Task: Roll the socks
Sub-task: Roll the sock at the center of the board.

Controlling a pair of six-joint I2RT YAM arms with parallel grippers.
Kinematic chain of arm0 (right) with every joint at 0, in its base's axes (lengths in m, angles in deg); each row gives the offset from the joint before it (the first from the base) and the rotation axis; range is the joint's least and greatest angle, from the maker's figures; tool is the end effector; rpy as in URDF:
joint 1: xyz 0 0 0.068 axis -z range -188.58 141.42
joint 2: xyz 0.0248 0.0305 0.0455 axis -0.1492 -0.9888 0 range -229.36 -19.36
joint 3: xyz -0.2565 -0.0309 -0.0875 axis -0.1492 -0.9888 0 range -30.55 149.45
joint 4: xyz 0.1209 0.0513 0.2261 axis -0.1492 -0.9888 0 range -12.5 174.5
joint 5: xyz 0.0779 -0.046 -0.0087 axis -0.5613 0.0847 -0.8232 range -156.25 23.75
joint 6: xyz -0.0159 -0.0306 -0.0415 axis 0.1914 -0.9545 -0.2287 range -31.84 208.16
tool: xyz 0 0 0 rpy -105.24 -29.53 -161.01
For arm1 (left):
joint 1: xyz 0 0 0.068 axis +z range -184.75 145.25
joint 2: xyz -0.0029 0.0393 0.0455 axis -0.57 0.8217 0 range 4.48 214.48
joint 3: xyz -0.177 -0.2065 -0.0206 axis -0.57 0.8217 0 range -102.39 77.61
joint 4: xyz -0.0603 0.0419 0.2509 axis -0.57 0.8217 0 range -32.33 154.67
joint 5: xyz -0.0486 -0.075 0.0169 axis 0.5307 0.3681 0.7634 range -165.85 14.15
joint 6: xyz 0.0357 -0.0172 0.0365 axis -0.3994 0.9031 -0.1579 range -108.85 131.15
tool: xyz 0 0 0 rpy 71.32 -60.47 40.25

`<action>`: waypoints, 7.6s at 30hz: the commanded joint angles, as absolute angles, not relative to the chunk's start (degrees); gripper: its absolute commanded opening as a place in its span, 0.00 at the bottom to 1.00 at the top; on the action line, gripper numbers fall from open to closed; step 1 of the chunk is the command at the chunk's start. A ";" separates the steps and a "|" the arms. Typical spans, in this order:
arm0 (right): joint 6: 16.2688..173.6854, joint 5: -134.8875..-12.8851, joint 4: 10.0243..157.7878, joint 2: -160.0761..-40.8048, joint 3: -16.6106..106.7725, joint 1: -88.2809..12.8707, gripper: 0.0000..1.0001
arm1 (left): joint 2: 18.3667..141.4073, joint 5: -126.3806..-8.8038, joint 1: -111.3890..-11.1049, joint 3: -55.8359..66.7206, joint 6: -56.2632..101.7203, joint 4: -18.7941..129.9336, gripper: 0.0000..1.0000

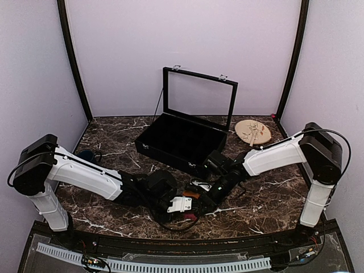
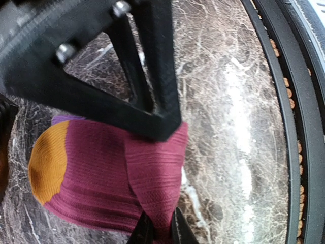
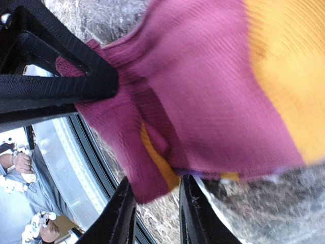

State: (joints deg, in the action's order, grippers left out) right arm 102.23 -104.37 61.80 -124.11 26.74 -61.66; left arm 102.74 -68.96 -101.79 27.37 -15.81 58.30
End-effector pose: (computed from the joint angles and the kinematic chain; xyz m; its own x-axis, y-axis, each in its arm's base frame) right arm 0.1817 0.2783 0.1328 -0.7316 -0.6553 -0.1881 -0.5948 0.4787 0.6458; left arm 0.1282 -0.3135 0.1506 0.1674 0.7585 -0.6298 0.9751 -0.0332 0.2192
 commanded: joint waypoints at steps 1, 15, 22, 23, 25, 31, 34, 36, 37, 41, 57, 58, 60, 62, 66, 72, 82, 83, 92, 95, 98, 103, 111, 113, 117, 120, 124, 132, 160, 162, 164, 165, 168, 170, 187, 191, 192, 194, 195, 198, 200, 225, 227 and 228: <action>104.42 -102.47 63.85 -120.47 24.61 -60.60 0.29 | 102.21 -66.35 -101.54 26.11 -15.08 62.41 0.11; 111.43 -93.00 69.84 -105.95 14.27 -59.38 0.30 | 106.85 -56.57 -99.21 18.24 -14.33 72.74 0.12; 111.88 -82.13 70.90 -99.18 10.72 -61.70 0.30 | 109.27 -51.44 -97.45 15.79 -12.30 76.10 0.12; 111.86 -80.04 70.75 -98.56 10.61 -62.50 0.30 | 109.39 -50.87 -97.25 15.78 -11.88 76.19 0.12; 111.99 -75.51 70.70 -97.35 10.17 -64.07 0.30 | 109.78 -49.53 -96.95 15.47 -11.31 76.80 0.12; 112.75 -64.57 72.69 -90.85 6.91 -67.71 0.30 | 112.23 -43.77 -95.14 13.02 -10.28 80.44 0.12; 111.92 -59.78 73.27 -88.36 6.20 -70.88 0.30 | 114.40 -40.84 -94.11 11.27 -10.33 82.86 0.13; 111.10 -56.80 73.15 -87.84 6.24 -73.48 0.29 | 115.42 -38.54 -93.19 10.17 -9.94 83.83 0.12; 110.61 -55.47 72.91 -87.75 6.43 -74.72 0.29 | 115.74 -37.49 -92.67 9.98 -9.76 83.99 0.13; 108.89 -50.54 72.21 -88.19 7.24 -79.36 0.29 | 116.85 -34.68 -91.11 9.09 -9.35 84.86 0.13; 97.40 -41.64 70.58 -100.12 14.92 -92.60 0.30 | 123.00 -25.46 -87.51 4.21 -10.56 92.21 0.13; 96.48 -41.75 70.49 -101.18 15.58 -93.01 0.30 | 123.33 -25.27 -87.44 3.98 -10.66 92.48 0.13; 94.71 -42.19 70.13 -103.48 17.10 -93.52 0.31 | 123.92 -24.73 -87.39 3.56 -10.81 93.11 0.13; 93.15 -42.80 69.83 -105.66 18.43 -93.82 0.32 | 124.10 -24.38 -87.39 3.36 -10.95 93.38 0.13; 91.10 -42.68 69.82 -108.93 20.35 -93.84 0.36 | 124.44 -23.83 -87.31 3.27 -11.11 93.77 0.13; 88.75 -43.95 70.02 -112.96 21.88 -93.83 0.39 | 125.09 -22.93 -87.09 2.76 -11.49 94.61 0.13; 85.81 -44.99 70.01 -116.89 23.39 -93.79 0.42 | 125.90 -21.77 -86.63 1.63 -12.29 96.17 0.14; 85.61 -44.91 70.06 -117.22 23.50 -93.73 0.42 | 126.02 -21.69 -86.61 1.60 -12.31 96.17 0.14; 84.50 -46.02 70.10 -118.82 23.68 -92.55 0.43 | 126.44 -21.24 -86.60 1.51 -12.58 96.68 0.14; 83.83 -46.12 70.04 -119.26 23.69 -92.07 0.43 | 126.64 -21.23 -86.60 1.53 -12.72 96.79 0.14; 83.12 -46.21 70.31 -119.59 23.88 -91.66 0.43 | 126.82 -21.11 -86.60 1.40 -12.76 97.10 0.14; 81.91 -46.21 70.04 -120.48 24.62 -91.16 0.42 | 127.05 -20.94 -86.60 1.25 -12.93 97.36 0.14; 80.99 -47.41 69.62 -121.04 24.93 -89.87 0.36 | 127.38 -20.79 -86.60 1.26 -13.18 97.47 0.14; 81.30 -48.33 69.42 -121.09 24.61 -89.43 0.32 | 127.34 -20.71 -86.60 1.26 -13.20 97.49 0.15; 81.53 -50.30 68.80 -121.38 24.48 -88.77 0.20 | 127.44 -20.79 -86.60 1.18 -13.20 97.55 0.15; 81.80 -51.53 68.44 -121.83 24.38 -88.50 0.15 | 127.50 -21.14 -86.45 1.00 -12.89 97.42 0.15; 82.24 -53.10 68.29 -121.89 23.78 -88.26 0.09 | 127.50 -21.83 -86.02 0.89 -11.86 97.02 0.20; 83.47 -56.49 67.99 -121.76 23.44 -86.80 0.03 | 126.72 -21.48 -83.99 0.96 -9.37 96.70 0.27; 87.92 -70.01 64.21 -122.14 26.41 -81.19 0.02 | 107.87 -39.40 -78.07 19.22 3.56 73.16 0.32; 88.36 -71.56 64.09 -122.35 26.65 -80.62 0.02 | 106.18 -41.65 -77.99 20.61 4.23 71.41 0.32; 88.82 -73.34 63.76 -122.70 26.94 -79.79 0.02 | 104.66 -43.19 -77.99 21.67 4.81 69.63 0.32; 88.98 -74.33 63.67 -122.90 27.09 -79.41 0.02 | 103.95 -44.25 -77.99 22.26 5.26 68.91 0.32; 89.34 -77.20 63.22 -123.31 27.55 -78.26 0.02 | 101.05 -46.62 -78.03 24.52 6.35 66.28 0.32; 89.57 -79.78 62.87 -123.51 28.03 -77.51 0.02 | 98.07 -48.16 -77.99 26.59 6.97 64.13 0.32; 90.72 -100.03 60.27 -126.12 31.06 -69.43 0.02 | 83.41 -63.99 -87.89 39.03 1.79 52.59 0.33; 91.84 -104.45 60.54 -126.44 30.90 -67.62 0.01 | 82.28 -64.47 -90.39 40.08 -0.04 51.52 0.34; 92.28 -105.47 60.77 -126.49 30.86 -67.19 0.01 | 82.00 -64.11 -90.80 40.33 -0.53 51.38 0.34; 93.07 -107.68 61.62 -126.69 30.61 -66.44 0.01 | 81.59 -63.23 -91.56 40.90 -1.86 51.09 0.35; 93.50 -108.76 62.14 -126.80 30.41 -66.22 0.00 | 81.61 -62.75 -92.01 41.07 -2.36 51.08 0.36; 94.86 -110.79 63.33 -127.29 29.98 -65.82 0.00 | 82.18 -62.12 -93.80 40.94 -3.79 51.46 0.37; 95.16 -111.50 63.38 -127.86 30.13 -65.80 0.00 | 82.87 -62.57 -94.95 40.43 -4.84 52.05 0.37; 96.36 -114.10 63.65 -128.61 29.13 -65.53 0.00 | 93.06 -65.92 -103.80 33.93 -15.72 57.59 0.41; 96.35 -114.33 63.59 -128.54 29.12 -65.53 0.00 | 93.33 -67.15 -103.92 33.84 -16.28 56.73 0.41; 96.34 -114.39 63.55 -128.62 29.12 -65.53 0.00 | 93.42 -67.45 -103.92 33.89 -16.61 56.40 0.41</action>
